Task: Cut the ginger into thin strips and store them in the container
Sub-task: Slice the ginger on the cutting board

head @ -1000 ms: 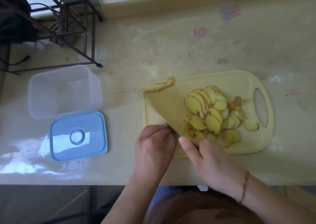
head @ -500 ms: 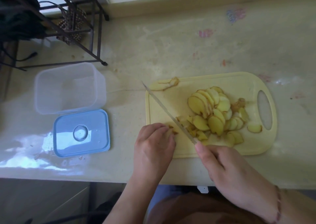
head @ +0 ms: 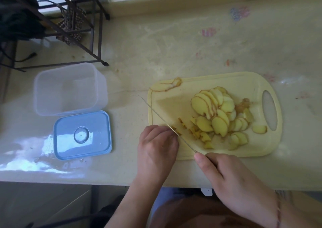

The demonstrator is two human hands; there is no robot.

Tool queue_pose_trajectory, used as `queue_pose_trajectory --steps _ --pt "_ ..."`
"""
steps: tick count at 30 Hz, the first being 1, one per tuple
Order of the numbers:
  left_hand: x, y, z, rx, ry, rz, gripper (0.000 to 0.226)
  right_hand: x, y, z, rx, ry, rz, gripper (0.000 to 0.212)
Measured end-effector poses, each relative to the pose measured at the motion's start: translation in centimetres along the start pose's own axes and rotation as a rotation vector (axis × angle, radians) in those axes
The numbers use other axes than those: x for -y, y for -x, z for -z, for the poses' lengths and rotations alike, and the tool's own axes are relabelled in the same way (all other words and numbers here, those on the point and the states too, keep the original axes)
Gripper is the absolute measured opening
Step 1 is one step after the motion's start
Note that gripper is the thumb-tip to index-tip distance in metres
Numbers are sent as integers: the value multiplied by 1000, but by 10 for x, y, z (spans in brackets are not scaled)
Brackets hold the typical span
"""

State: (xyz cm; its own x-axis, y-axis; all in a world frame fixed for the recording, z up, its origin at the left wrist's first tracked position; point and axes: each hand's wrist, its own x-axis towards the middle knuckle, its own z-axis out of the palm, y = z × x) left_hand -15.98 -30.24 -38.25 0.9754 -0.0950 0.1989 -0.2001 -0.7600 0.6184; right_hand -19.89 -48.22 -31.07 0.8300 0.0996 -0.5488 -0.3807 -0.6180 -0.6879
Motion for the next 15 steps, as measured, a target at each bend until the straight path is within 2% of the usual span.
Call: queue_pose_trajectory --steps 5,15 --pt "0 0 -2 1 -2 -13 6 4 0 1 23 15 -23 64" --pt "2 2 -5 -27 -10 6 8 -2 -4 -7 -14 52 -43 75"
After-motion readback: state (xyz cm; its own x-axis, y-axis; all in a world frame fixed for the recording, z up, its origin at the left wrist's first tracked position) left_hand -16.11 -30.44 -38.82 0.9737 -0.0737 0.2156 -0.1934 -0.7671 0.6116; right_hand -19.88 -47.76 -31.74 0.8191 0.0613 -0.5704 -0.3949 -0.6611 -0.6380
